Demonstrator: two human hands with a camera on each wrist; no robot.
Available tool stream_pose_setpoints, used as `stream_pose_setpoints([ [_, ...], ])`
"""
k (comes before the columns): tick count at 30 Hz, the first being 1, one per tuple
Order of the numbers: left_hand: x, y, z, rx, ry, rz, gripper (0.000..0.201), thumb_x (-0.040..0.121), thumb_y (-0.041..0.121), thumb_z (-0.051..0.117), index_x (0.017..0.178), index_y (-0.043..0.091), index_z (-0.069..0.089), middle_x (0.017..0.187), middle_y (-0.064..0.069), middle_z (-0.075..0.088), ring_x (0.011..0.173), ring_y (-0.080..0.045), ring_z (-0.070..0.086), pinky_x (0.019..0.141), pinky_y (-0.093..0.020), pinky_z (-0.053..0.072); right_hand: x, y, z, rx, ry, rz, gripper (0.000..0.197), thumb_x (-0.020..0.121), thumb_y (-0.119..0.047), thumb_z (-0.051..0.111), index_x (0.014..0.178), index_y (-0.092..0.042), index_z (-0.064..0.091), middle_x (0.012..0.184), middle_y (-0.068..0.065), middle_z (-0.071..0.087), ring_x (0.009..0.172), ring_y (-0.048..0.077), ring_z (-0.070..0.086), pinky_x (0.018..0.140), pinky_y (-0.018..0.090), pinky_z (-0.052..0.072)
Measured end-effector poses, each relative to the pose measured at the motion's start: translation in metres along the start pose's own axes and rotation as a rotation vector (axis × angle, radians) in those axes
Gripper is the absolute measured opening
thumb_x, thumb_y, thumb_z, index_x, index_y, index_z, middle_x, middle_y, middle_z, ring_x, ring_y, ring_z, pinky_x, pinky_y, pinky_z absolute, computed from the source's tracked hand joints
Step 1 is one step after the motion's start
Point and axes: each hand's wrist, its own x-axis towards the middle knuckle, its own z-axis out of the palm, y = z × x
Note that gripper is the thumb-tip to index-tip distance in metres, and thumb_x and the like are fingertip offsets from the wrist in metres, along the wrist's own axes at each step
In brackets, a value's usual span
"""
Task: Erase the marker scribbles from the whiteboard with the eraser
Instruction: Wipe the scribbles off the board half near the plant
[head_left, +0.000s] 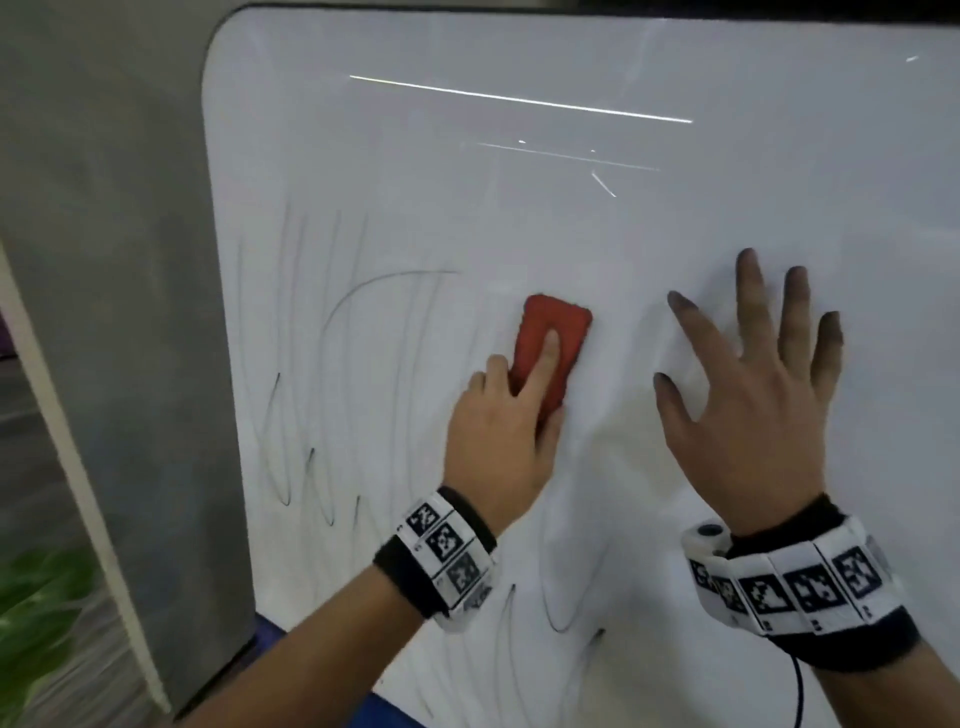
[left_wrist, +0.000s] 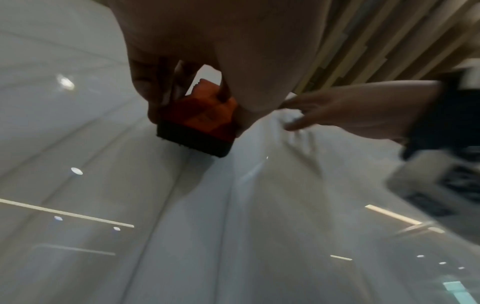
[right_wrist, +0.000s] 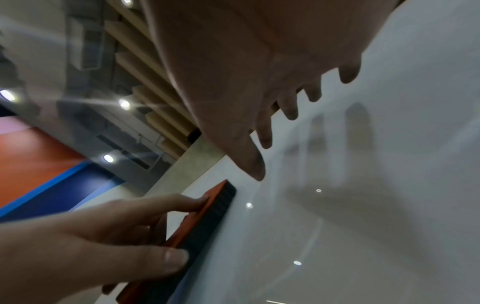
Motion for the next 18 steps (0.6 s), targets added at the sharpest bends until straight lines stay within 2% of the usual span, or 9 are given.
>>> stream_pose_setpoints([
  [2,0.008,-0.024,-0.005,0.053,0.036,0.044,0.065,0.099,0.039,0.050,0.159,0.027,0.026,0.102,-0.010,0.049,0.080,-0.024,0.047,0.069,-0.042,0.051,0.009,-0.019,0.011,0.003,-0.001,-0.054,0.068,0.090,-0.028,0.069,0.153,-0.025,0.043,0.169,0.010,0.012,0.156,0.039,0.008,0.123,0.063,0.010],
  [3,0.021,-0.048,-0.011,0.083,0.084,0.003,0.066,0.099,0.038,0.052,0.159,0.026,0.026,0.103,-0.012,0.050,0.081,-0.026,0.048,0.069,-0.042,0.051,0.013,-0.027,0.016,0.005,-0.008,-0.061,0.069,0.090,-0.028,0.069,0.154,-0.024,0.042,0.170,0.011,0.012,0.156,0.039,0.007,0.123,0.063,0.010],
  [5,0.054,-0.107,-0.031,0.071,0.149,-0.237,0.070,0.099,0.037,0.053,0.160,0.027,0.021,0.110,-0.019,0.050,0.087,-0.035,0.053,0.073,-0.045,0.053,0.017,-0.040,0.027,0.005,-0.027,-0.041,0.072,0.089,-0.027,0.069,0.155,-0.023,0.039,0.170,0.012,0.009,0.156,0.040,0.006,0.123,0.063,0.009],
  [8,0.092,-0.193,-0.061,-0.008,0.136,-0.692,0.073,0.101,0.039,0.049,0.162,0.030,0.010,0.127,-0.025,0.045,0.108,-0.046,0.054,0.090,-0.049,0.047,0.022,-0.055,0.038,0.004,-0.018,-0.002,0.071,0.090,-0.028,0.069,0.155,-0.021,0.040,0.170,0.013,0.007,0.155,0.040,0.006,0.123,0.063,0.008],
  [10,0.099,-0.211,-0.063,-0.021,0.153,-0.766,0.072,0.101,0.037,0.048,0.162,0.028,0.010,0.129,-0.026,0.044,0.110,-0.046,0.054,0.089,-0.049,0.046,0.029,-0.067,0.042,-0.003,-0.007,-0.038,0.067,0.090,-0.027,0.068,0.152,-0.021,0.044,0.169,0.012,0.010,0.155,0.041,0.008,0.123,0.063,0.008],
  [11,0.097,-0.207,-0.058,-0.001,0.181,-0.709,0.072,0.101,0.036,0.048,0.162,0.027,0.011,0.126,-0.025,0.045,0.106,-0.045,0.054,0.086,-0.049,0.047,0.035,-0.074,0.045,-0.003,-0.003,-0.065,0.065,0.090,-0.027,0.068,0.151,-0.021,0.046,0.169,0.012,0.012,0.155,0.041,0.008,0.123,0.062,0.007],
  [13,0.083,-0.182,-0.044,0.023,0.210,-0.453,0.071,0.099,0.033,0.049,0.161,0.024,0.017,0.114,-0.023,0.049,0.093,-0.039,0.053,0.077,-0.046,0.048,0.047,-0.091,0.049,0.008,0.006,-0.095,0.064,0.090,-0.028,0.068,0.150,-0.021,0.047,0.169,0.011,0.013,0.155,0.041,0.009,0.124,0.060,0.006],
  [16,0.056,-0.157,-0.032,0.120,0.135,-0.086,0.068,0.100,0.036,0.048,0.161,0.023,0.021,0.103,-0.015,0.049,0.081,-0.030,0.047,0.072,-0.041,0.044,0.062,-0.118,0.059,0.024,0.015,-0.099,0.065,0.091,-0.030,0.066,0.151,-0.023,0.045,0.169,0.011,0.012,0.155,0.041,0.008,0.124,0.061,0.007],
  [18,0.069,-0.183,-0.042,0.189,0.148,-0.068,0.070,0.099,0.038,0.049,0.161,0.022,0.020,0.102,-0.016,0.050,0.080,-0.030,0.048,0.072,-0.041,0.044,0.067,-0.128,0.066,0.029,0.014,-0.080,0.065,0.092,-0.032,0.065,0.152,-0.024,0.043,0.170,0.011,0.010,0.155,0.041,0.006,0.123,0.063,0.006],
])
